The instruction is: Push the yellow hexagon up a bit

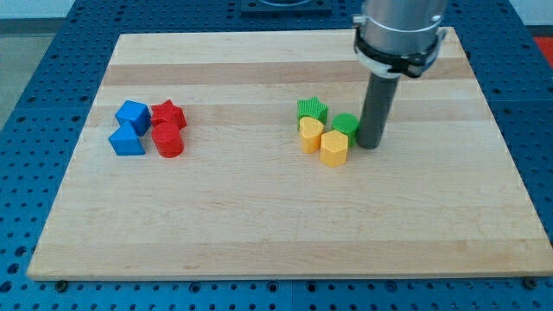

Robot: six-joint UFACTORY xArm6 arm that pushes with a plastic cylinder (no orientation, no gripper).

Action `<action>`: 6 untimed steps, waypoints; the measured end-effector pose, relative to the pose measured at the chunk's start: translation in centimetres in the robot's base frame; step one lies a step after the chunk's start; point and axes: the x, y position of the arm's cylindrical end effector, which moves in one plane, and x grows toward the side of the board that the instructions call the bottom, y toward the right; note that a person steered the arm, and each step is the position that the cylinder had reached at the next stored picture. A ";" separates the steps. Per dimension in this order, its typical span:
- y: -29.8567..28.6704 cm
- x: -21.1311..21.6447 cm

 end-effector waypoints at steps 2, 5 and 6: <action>-0.6 0.1; 0.8 5.4; -0.9 6.0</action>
